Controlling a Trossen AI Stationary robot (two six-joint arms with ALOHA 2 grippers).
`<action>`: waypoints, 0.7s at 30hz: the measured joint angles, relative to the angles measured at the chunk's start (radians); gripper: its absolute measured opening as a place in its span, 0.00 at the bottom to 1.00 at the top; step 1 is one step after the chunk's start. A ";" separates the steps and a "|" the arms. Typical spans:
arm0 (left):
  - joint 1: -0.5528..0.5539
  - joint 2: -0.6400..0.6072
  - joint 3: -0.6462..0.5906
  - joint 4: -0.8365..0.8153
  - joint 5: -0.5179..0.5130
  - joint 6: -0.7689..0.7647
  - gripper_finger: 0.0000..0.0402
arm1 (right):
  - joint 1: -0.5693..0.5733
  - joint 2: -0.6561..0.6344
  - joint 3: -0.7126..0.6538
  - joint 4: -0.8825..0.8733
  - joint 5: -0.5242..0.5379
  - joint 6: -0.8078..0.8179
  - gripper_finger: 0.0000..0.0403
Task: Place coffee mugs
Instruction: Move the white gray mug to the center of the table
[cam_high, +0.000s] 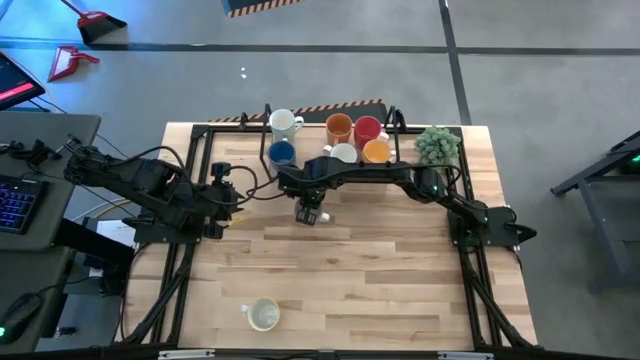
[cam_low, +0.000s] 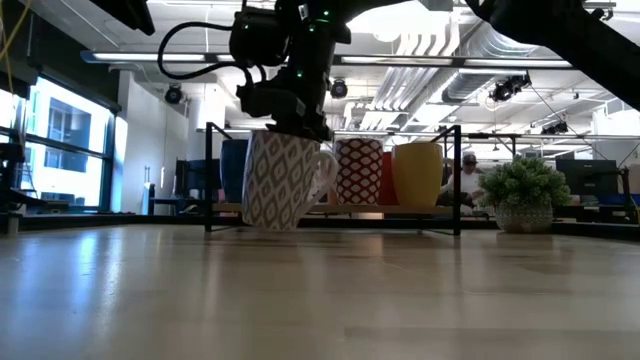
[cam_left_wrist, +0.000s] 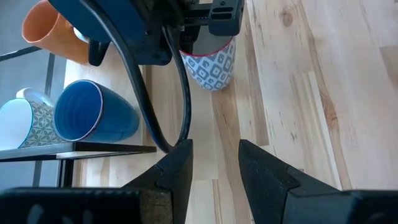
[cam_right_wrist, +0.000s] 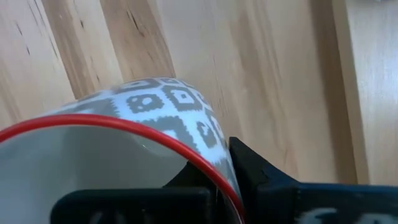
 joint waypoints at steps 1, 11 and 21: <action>0.000 0.000 0.000 0.000 0.000 0.000 0.30 | 0.000 0.000 0.000 0.000 0.000 0.000 0.02; 0.000 0.000 0.000 0.000 0.003 0.000 0.30 | 0.001 0.040 0.000 -0.002 -0.068 0.023 0.03; 0.000 0.000 0.000 0.000 0.029 0.018 0.30 | -0.009 0.046 0.026 -0.001 -0.111 0.050 0.08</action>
